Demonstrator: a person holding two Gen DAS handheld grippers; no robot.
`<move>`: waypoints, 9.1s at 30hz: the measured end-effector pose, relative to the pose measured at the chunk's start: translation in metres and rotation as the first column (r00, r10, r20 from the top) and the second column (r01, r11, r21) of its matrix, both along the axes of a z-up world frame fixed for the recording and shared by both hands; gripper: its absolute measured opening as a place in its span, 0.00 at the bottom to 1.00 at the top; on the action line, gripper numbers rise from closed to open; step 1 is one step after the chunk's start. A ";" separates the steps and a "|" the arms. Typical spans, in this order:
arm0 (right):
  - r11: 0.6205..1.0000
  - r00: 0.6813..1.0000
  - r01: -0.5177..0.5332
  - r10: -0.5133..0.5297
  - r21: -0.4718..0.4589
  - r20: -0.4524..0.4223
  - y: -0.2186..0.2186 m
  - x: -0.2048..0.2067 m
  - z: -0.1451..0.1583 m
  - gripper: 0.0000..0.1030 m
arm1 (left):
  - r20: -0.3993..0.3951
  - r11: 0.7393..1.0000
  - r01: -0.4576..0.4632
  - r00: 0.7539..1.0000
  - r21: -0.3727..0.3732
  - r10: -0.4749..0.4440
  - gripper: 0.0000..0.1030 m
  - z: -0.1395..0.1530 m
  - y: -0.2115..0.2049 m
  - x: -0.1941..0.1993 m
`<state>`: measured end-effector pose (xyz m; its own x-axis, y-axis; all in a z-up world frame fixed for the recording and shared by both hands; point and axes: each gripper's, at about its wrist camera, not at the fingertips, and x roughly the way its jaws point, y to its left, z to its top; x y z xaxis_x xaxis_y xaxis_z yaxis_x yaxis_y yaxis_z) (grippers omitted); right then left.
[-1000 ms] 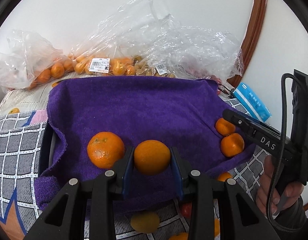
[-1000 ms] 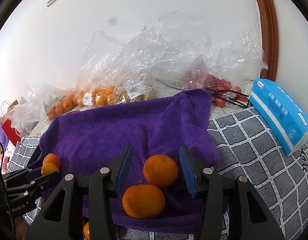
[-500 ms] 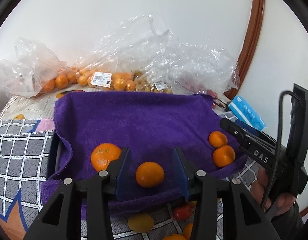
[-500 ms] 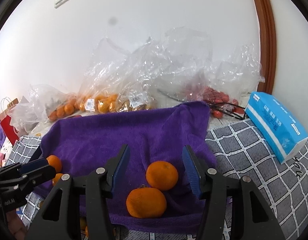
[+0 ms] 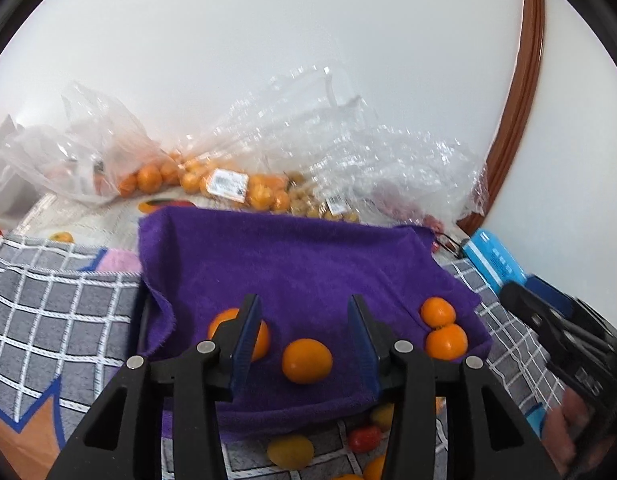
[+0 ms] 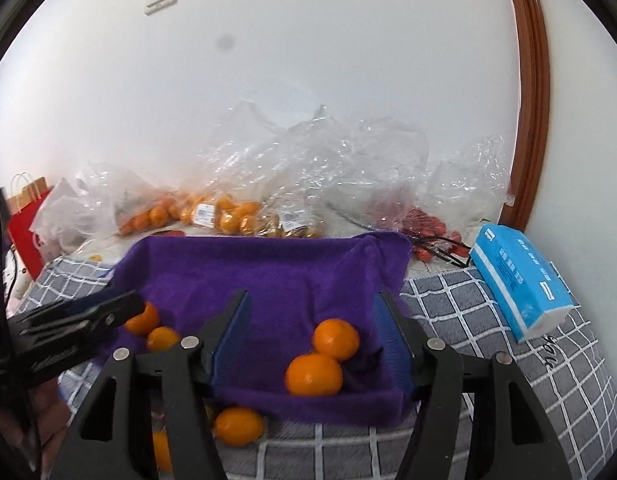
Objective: Organize fruits
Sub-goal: 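Withdraw both tools from the towel back toward the fruit row, then grasp a yellow-green fruit with the left tool while the right tool grasps a large tangerine, then hold the yellow-green fruit and the tangerine in both tools above the bed, then carry the yellow-green fruit over the towel with the left tool while the right tool carries its tangerine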
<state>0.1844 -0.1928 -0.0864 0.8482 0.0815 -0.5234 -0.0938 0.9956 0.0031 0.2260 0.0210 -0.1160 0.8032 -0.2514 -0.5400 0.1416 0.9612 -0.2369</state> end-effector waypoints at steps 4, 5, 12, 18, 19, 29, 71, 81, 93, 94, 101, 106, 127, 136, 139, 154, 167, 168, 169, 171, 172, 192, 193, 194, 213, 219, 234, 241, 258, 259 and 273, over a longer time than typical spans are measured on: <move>1.000 1.000 -0.004 0.004 -0.002 -0.024 0.001 -0.016 0.004 0.61 | 0.002 1.000 -0.017 1.000 -0.008 0.017 0.42 0.005 0.005 0.000; 1.000 0.999 -0.003 0.004 0.015 -0.038 0.000 -0.020 0.004 0.61 | 0.005 1.000 -0.021 1.000 -0.011 0.021 0.42 0.006 0.007 -0.001; 0.992 0.993 0.000 0.016 0.130 -0.119 -0.012 -0.037 -0.004 0.61 | 0.069 0.998 -0.057 0.996 0.018 0.055 0.42 0.026 0.015 -0.013; 0.995 0.982 -0.033 0.050 0.095 -0.180 -0.002 -0.041 -0.017 0.51 | 0.013 0.996 -0.081 0.997 0.024 0.081 0.42 0.035 0.034 -0.031; 0.995 0.981 -0.042 0.058 0.091 -0.184 0.000 -0.041 -0.020 0.50 | -0.002 0.996 -0.078 0.997 0.031 0.078 0.42 0.033 0.038 -0.037; 0.987 0.951 -0.098 0.130 0.127 -0.281 0.029 -0.025 -0.064 0.41 | -0.156 0.981 -0.097 0.980 0.167 0.124 0.43 -0.036 0.065 -0.073; 0.993 0.955 -0.085 0.106 0.087 -0.276 -0.001 -0.025 -0.085 0.36 | -0.256 0.997 -0.030 0.966 0.065 0.046 0.47 -0.057 0.070 -0.068; 0.999 0.972 -0.018 0.029 0.050 -0.233 -0.019 -0.035 -0.080 0.36 | -0.296 0.993 0.075 0.954 0.092 -0.045 0.48 -0.040 0.039 -0.066; 0.999 0.976 0.002 0.007 0.040 -0.216 -0.020 -0.038 -0.078 0.36 | -0.319 0.995 0.090 0.945 0.052 -0.068 0.46 -0.045 0.007 -0.029; 0.999 0.976 0.003 0.006 0.043 -0.217 -0.021 -0.038 -0.078 0.36 | -0.323 0.995 0.085 0.944 0.045 -0.066 0.45 -0.048 0.009 -0.027; 0.997 0.971 0.018 0.001 0.076 -0.239 -0.025 -0.033 -0.081 0.36 | -0.263 0.996 0.089 0.961 0.023 -0.080 0.29 -0.058 0.009 -0.032; 0.995 0.972 0.021 0.002 0.093 -0.233 -0.028 -0.033 -0.080 0.36 | -0.195 0.997 0.078 0.978 0.005 -0.076 0.27 -0.051 0.010 -0.045; 0.997 0.976 0.009 0.006 0.071 -0.218 -0.023 -0.035 -0.078 0.36 | -0.113 1.000 0.013 0.993 0.005 -0.013 0.27 -0.041 0.020 -0.054; 0.997 0.975 0.009 0.007 0.073 -0.221 -0.025 -0.034 -0.079 0.36 | -0.101 1.000 0.015 0.995 0.017 -0.013 0.27 -0.038 0.017 -0.056; 0.998 0.976 0.007 0.008 0.070 -0.217 -0.025 -0.035 -0.078 0.36 | -0.095 1.000 0.015 0.995 0.020 -0.013 0.27 -0.038 0.017 -0.056; 0.998 0.981 -0.009 0.021 0.064 -0.195 -0.020 -0.038 -0.075 0.36 | -0.066 1.000 0.003 0.998 0.030 -0.001 0.27 -0.034 0.016 -0.060; 0.996 0.984 -0.008 0.023 0.085 -0.177 -0.022 -0.041 -0.074 0.36 | -0.036 1.000 -0.013 0.999 0.025 0.014 0.27 -0.030 0.017 -0.062; 0.996 0.985 -0.004 0.020 0.093 -0.172 -0.024 -0.042 -0.073 0.36 | -0.033 1.000 -0.014 0.999 0.025 0.015 0.27 -0.030 0.017 -0.063; 0.995 0.986 0.001 0.016 0.102 -0.164 -0.026 -0.043 -0.072 0.36 | -0.030 1.000 -0.015 0.999 0.024 0.016 0.27 -0.030 0.017 -0.063; 0.994 0.988 0.008 0.009 0.109 -0.154 -0.027 -0.044 -0.071 0.36 | -0.026 1.000 -0.017 0.999 0.022 0.018 0.27 -0.029 0.018 -0.063; 0.994 0.988 0.011 0.006 0.110 -0.151 -0.027 -0.044 -0.070 0.36 | -0.026 1.000 -0.018 1.000 0.021 0.018 0.27 -0.029 0.018 -0.063; 0.988 0.988 0.063 -0.043 0.139 -0.146 -0.034 -0.041 -0.063 0.36 | 0.049 0.996 -0.088 0.995 -0.014 0.089 0.27 -0.017 0.030 -0.073; 0.988 0.989 0.065 -0.045 0.140 -0.144 -0.035 -0.042 -0.061 0.36 | 0.054 0.996 -0.092 0.994 -0.016 0.093 0.27 -0.016 0.031 -0.074; 0.988 0.989 0.066 -0.046 0.141 -0.142 -0.035 -0.043 -0.059 0.36 | 0.056 0.996 -0.092 0.994 -0.020 0.093 0.27 -0.016 0.032 -0.075; 0.990 0.994 0.060 -0.048 0.126 -0.095 -0.030 -0.060 -0.023 0.36 | 0.121 0.992 -0.129 0.984 -0.001 0.128 0.27 -0.009 0.032 -0.086; 0.989 0.995 0.066 -0.056 0.129 -0.084 -0.030 -0.064 -0.013 0.36 | 0.122 0.989 -0.145 0.982 -0.012 0.145 0.27 -0.009 0.035 -0.087; 0.986 0.993 0.094 -0.082 0.139 -0.088 -0.033 -0.068 -0.006 0.36 | 0.114 0.979 -0.196 0.973 -0.064 0.202 0.27 -0.001 0.048 -0.086; 0.987 0.994 0.102 -0.096 0.123 -0.057 -0.037 -0.066 0.007 0.36 | 0.121 0.981 -0.174 0.975 -0.087 0.184 0.27 0.022 0.058 -0.090; 0.990 0.999 0.052 -0.051 0.134 -0.010 -0.027 -0.025 0.025 0.36 | 0.165 0.987 -0.161 0.973 0.003 0.158 0.27 0.065 0.041 -0.063; 0.990 0.999 0.049 -0.048 0.135 -0.011 -0.026 -0.022 0.025 0.36 | 0.165 0.987 -0.163 0.973 0.000 0.160 0.27 0.066 0.041 -0.059; 0.990 1.000 0.028 -0.028 0.140 -0.003 -0.029 0.034 0.026 0.36 | 0.139 0.983 -0.180 0.973 -0.039 0.184 0.27 0.062 0.044 0.001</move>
<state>0.2183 -0.2213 -0.0606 0.8509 0.1297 -0.5090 -0.0655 0.9877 0.1422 0.2270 0.0647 -0.0543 0.9044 -0.1070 -0.4132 -0.0010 0.9675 -0.2527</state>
